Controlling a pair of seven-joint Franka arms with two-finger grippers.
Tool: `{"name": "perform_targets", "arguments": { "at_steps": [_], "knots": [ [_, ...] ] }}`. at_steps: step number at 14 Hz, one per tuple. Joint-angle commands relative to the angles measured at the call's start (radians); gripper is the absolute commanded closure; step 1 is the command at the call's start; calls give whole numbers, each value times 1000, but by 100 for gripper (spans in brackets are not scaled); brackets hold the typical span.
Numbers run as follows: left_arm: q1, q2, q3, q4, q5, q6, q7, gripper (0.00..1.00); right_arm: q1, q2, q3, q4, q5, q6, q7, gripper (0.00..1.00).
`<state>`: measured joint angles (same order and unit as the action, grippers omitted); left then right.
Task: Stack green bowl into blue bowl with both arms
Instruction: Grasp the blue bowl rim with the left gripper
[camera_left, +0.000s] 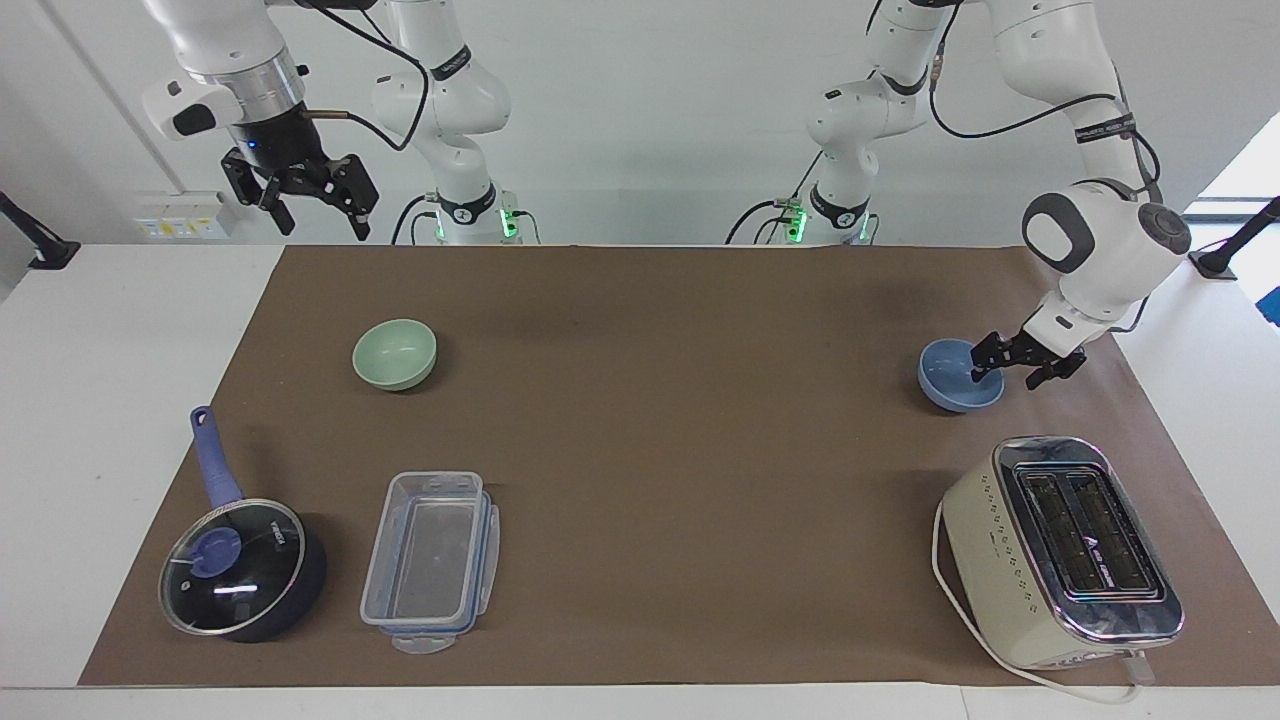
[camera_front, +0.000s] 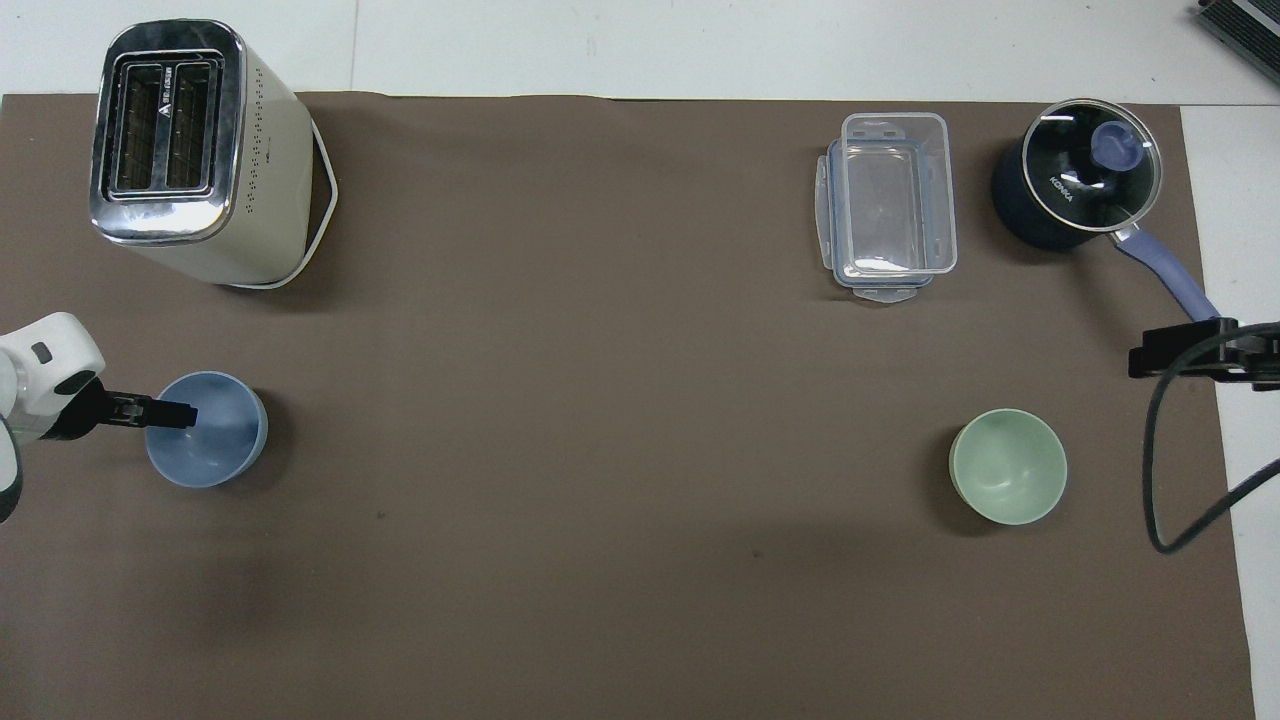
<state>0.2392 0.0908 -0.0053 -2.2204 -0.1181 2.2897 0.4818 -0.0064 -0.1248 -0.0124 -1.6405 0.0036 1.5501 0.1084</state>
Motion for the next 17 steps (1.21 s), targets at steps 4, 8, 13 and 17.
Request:
{"name": "perform_targets", "arguments": {
  "at_steps": [4, 8, 13, 17],
  "knots": [
    [15, -49, -9, -62, -72, -27, 11, 100, -7, -6, 2, 1, 1, -4, -19, 0],
    [8, -54, -9, -27, -72, -33, 15, 100, -7, -6, 2, 1, 3, -4, -19, 0],
    [-61, -127, -18, -16, -72, -44, -2, 100, -7, -6, 2, 1, 1, -4, -19, 0],
    [-216, -157, -18, -21, -72, -111, -113, 100, -7, -6, 2, 1, 3, -4, -19, 0]
  ]
}}
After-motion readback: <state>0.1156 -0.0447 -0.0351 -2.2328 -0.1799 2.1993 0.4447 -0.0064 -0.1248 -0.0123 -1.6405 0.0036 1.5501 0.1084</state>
